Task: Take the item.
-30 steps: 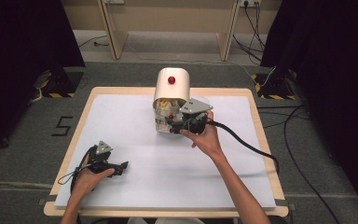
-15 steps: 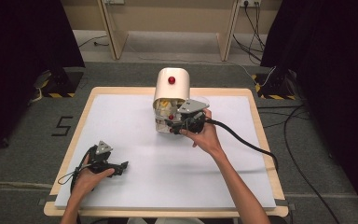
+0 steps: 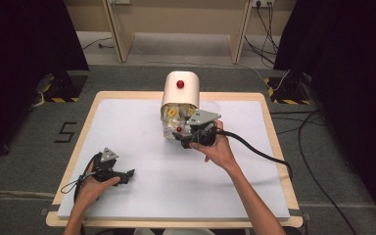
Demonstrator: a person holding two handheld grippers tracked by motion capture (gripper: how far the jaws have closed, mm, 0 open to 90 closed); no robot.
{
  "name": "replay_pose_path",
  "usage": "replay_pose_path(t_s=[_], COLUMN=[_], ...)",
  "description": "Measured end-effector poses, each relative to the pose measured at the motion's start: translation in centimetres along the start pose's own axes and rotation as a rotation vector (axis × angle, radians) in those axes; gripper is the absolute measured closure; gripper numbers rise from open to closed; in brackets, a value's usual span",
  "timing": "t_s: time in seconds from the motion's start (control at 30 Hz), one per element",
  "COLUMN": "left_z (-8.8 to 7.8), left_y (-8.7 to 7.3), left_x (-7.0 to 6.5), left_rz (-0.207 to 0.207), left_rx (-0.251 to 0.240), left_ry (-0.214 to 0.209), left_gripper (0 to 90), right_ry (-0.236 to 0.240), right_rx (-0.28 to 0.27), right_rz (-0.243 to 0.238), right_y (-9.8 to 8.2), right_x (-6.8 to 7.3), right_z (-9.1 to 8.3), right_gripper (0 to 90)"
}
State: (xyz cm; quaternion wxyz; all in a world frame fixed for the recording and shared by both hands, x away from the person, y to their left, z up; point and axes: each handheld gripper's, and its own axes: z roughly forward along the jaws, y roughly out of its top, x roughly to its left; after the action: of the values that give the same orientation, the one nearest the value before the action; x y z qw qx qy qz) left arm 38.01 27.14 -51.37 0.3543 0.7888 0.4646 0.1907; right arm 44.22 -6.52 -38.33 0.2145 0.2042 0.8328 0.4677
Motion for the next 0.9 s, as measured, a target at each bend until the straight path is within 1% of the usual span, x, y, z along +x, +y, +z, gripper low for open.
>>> replay_pose_path(t_s=[0.23, 0.33, 0.43, 0.53, 0.67, 0.77, 0.83, 0.87, 0.9], left_z=[0.0, 0.0, 0.0, 0.0, 0.0, 0.0, 0.0, 0.0, 0.0], left_y=[0.0, 0.0, 0.0, 0.0, 0.0, 0.0, 0.0, 0.0, 0.0], left_x=[0.0, 0.0, 0.0, 0.0, 0.0, 0.0, 0.0, 0.0, 0.0], left_rz=[0.0, 0.0, 0.001, 0.0, 0.001, 0.001, 0.001, 0.001, 0.001], left_rx=[0.0, 0.0, 0.0, 0.0, 0.0, 0.0, 0.0, 0.0, 0.0], left_ry=[0.0, 0.0, 0.0, 0.0, 0.0, 0.001, 0.0, 0.0, 0.0], left_gripper=[0.4, 0.4, 0.4, 0.4, 0.4, 0.4, 0.4, 0.4, 0.4], right_ry=[0.004, 0.014, 0.017, 0.029, 0.042, 0.048, 0.044, 0.04, 0.04], right_rx=[0.005, 0.009, 0.01, 0.017, 0.023, 0.029, 0.032, 0.029, 0.029], right_rz=[-0.012, -0.021, -0.035, -0.037, -0.053, -0.061, -0.056, -0.068, -0.068], right_y=[-0.2, -0.4, -0.5, -0.6, -0.7, -0.7, -0.8, -0.8, -0.8], right_x=[0.6, 1.2, 1.4, 1.8, 2.2, 2.4, 2.5, 2.5, 2.5], right_z=[-0.4, -0.8, -1.0, -1.2, -1.7, -1.8, -1.9, -1.9, -1.9], right_gripper=[30.1, 30.1, 30.1, 30.2, 31.4, 31.9, 32.8, 34.3, 34.3])
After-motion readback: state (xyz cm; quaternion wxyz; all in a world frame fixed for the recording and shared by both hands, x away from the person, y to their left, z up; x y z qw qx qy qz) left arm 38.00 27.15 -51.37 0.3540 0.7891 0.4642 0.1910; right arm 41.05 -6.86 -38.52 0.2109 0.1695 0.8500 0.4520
